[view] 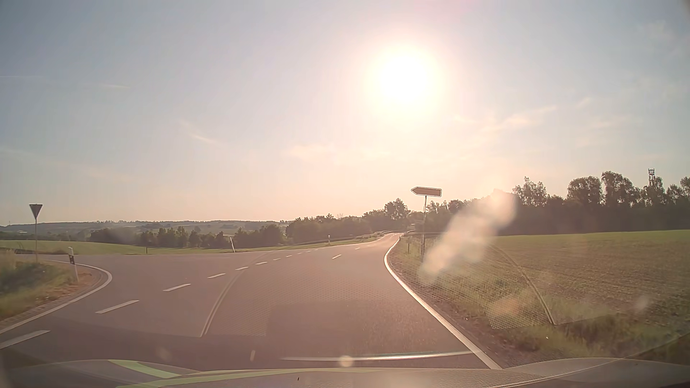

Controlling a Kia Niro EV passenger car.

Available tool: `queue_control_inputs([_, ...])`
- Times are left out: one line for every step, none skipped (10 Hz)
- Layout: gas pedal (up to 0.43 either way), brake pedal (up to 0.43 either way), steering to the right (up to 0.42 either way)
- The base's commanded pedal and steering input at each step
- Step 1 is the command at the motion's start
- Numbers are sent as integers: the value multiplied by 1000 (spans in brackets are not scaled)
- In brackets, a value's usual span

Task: Follow the waypoints while adhering to traffic rules and regulations

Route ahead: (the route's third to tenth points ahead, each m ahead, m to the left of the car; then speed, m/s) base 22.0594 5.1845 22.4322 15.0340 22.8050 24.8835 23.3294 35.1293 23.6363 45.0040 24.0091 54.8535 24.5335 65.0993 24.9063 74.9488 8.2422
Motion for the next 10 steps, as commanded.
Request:
queue_control_inputs([0,79,21])
queue_control_inputs([0,85,20])
queue_control_inputs([0,85,21])
queue_control_inputs([0,98,16])
queue_control_inputs([0,110,13])
queue_control_inputs([0,128,13])
queue_control_inputs([0,146,12])
queue_control_inputs([0,159,7])
queue_control_inputs([0,171,0])
queue_control_inputs([0,171,-12])
